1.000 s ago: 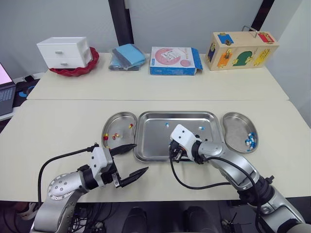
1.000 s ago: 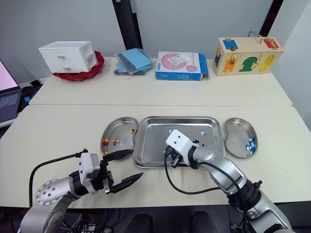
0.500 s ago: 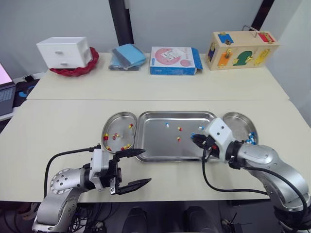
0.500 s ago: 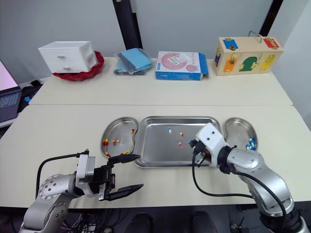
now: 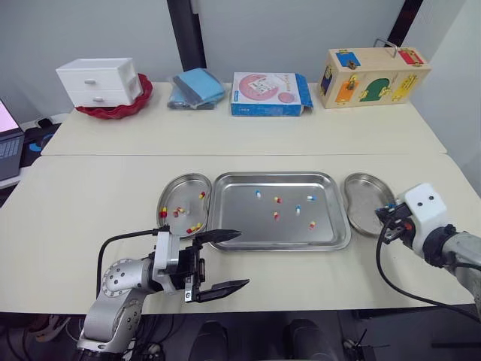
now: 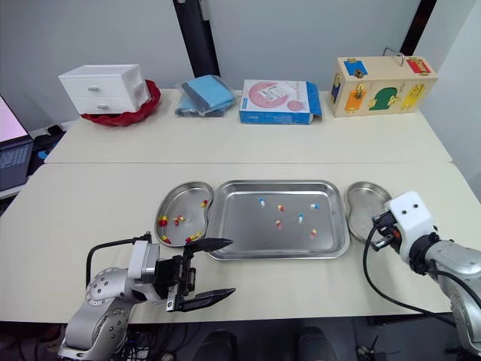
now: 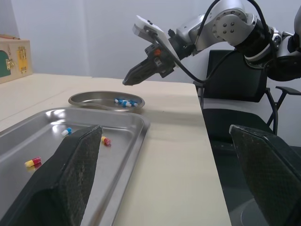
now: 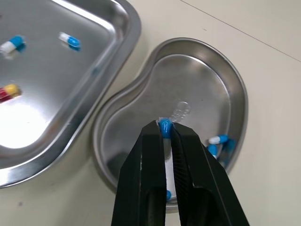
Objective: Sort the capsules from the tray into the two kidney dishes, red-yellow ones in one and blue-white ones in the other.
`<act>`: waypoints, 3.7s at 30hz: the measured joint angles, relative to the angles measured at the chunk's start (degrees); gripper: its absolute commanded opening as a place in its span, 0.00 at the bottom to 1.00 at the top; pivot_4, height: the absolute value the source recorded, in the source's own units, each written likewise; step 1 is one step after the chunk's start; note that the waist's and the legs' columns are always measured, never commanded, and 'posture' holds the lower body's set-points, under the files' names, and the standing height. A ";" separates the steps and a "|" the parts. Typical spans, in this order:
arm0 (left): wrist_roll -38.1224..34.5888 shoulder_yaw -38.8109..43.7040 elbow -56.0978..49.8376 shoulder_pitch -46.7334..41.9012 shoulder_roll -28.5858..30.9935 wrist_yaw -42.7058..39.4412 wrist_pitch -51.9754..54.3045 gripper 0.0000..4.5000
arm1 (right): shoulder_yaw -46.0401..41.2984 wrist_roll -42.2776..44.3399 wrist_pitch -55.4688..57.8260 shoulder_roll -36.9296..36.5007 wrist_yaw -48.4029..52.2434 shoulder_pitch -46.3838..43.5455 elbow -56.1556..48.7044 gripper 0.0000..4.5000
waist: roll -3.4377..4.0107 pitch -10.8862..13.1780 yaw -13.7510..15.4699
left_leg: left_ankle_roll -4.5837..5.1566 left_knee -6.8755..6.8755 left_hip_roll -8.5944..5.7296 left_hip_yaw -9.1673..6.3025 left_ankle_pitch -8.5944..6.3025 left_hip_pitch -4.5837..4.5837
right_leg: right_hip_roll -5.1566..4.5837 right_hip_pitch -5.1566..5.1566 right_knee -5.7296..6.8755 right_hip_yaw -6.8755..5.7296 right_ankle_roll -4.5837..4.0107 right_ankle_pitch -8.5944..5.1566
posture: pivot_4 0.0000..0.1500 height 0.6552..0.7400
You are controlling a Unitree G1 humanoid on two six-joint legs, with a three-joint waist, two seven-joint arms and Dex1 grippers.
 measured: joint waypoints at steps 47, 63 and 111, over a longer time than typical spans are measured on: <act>5.80 31.39 0.69 31.18 15.41 14.02 13.99 1.00 | -11.30 1.50 -48.12 -4.38 31.69 28.90 17.56 0.99 | -0.30 0.13 0.07 | 0.05 -0.02 0.04 0.09 -0.05 0.15 | -0.02 0.13 -0.02 0.02 -0.12 -0.15 | 1.00 0.62; 2.38 14.89 -10.28 15.29 0.11 18.40 11.88 1.00 | -11.28 3.91 -47.07 -3.20 32.94 36.44 8.21 0.99 | -0.31 0.04 0.29 | 0.04 0.04 0.02 0.07 -0.04 0.20 | 0.00 0.28 -0.02 0.06 0.00 -0.07 | 1.00 0.62; 8.06 2.96 -7.89 9.98 -3.66 28.33 7.11 1.00 | 40.24 -12.04 -12.78 31.63 -3.61 -41.81 46.37 0.51 | -0.09 0.04 -0.17 | 0.05 0.01 0.01 -0.01 -0.03 0.00 | 0.03 -0.07 0.16 0.03 -0.01 -0.02 | 1.00 0.62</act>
